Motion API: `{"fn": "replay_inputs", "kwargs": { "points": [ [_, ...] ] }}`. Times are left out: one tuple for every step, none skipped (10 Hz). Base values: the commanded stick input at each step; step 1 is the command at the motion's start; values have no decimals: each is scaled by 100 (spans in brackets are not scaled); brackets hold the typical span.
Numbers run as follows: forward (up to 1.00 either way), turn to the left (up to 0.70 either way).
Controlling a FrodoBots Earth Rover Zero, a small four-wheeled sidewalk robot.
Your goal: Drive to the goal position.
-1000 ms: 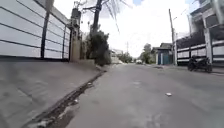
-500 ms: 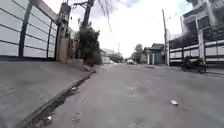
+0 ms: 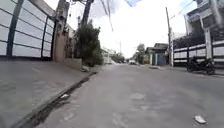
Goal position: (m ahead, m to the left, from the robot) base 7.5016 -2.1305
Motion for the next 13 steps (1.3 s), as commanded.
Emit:
{"fn": "replay_inputs", "kwargs": {
  "points": [
    [100,0],
    [100,0],
    [100,0],
    [100,0],
    [100,0],
    [100,0],
    [100,0],
    [100,0],
    [100,0],
    [100,0],
    [100,0],
    [100,0],
    [100,0]
  ]
}}
